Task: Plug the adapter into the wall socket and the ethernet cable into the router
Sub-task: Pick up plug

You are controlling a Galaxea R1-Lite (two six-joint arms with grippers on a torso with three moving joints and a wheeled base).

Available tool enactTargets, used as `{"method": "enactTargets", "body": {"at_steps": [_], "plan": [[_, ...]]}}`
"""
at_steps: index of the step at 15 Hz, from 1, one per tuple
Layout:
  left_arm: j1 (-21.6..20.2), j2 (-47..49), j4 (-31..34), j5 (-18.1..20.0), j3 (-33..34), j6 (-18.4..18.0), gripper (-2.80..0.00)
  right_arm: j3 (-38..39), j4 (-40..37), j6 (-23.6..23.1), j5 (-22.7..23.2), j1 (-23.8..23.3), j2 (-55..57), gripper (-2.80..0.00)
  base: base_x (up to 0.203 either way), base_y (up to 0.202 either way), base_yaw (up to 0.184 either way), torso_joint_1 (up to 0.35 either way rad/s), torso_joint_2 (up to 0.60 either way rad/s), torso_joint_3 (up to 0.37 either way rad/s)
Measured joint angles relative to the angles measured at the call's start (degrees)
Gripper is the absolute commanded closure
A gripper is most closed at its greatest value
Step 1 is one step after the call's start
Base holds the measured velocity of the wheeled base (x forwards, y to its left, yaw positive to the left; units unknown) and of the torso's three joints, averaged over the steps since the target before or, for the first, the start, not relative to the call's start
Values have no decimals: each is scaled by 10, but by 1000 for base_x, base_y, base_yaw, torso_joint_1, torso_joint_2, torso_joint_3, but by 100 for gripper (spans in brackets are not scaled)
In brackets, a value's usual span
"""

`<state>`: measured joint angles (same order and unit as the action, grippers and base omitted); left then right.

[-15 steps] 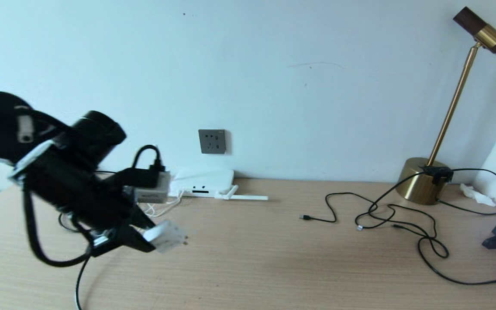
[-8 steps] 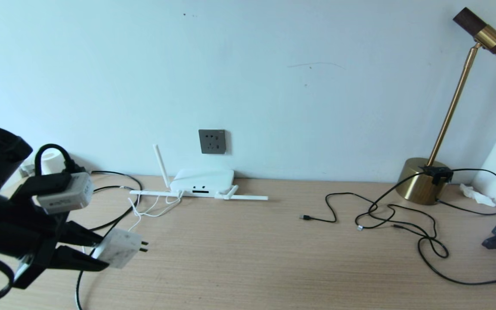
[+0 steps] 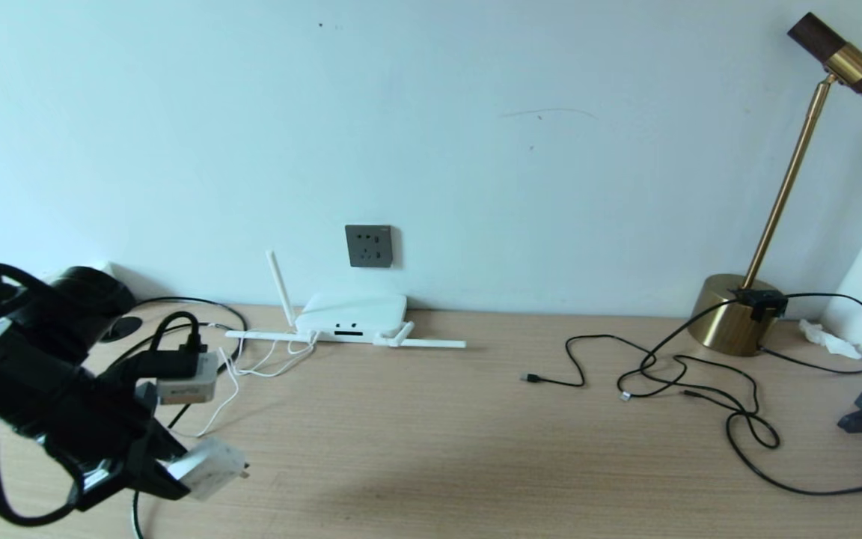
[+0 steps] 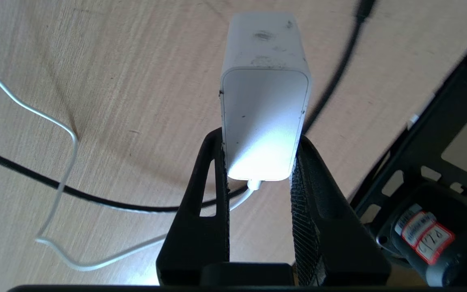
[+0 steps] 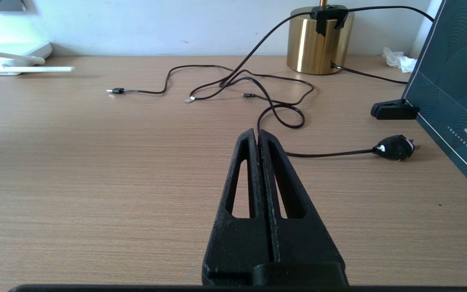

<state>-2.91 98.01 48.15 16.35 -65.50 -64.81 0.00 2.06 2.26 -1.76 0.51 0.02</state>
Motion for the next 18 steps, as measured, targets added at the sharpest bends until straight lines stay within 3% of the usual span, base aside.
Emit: {"method": "enactTargets", "body": {"at_steps": [3,6,15,16,18], "plan": [[3,82,-6,-4,-59,31,0,0,0,0,0,0,0,0,0,0,0,0,0,0],[6,140,-8,-5,-97,37,0,0,0,0,0,0,0,0,0,0,0,0,0,0],[8,197,-10,-5,-117,35,-2,0,0,0,0,0,0,0,0,0,0,0,0,0],[8,197,-10,-5,-117,33,-280,0,0,0,0,0,0,0,0,0,0,0,0,0],[9,198,-10,-5,-116,33,-280,0,0,0,0,0,0,0,0,0,0,0,0,0]]}}
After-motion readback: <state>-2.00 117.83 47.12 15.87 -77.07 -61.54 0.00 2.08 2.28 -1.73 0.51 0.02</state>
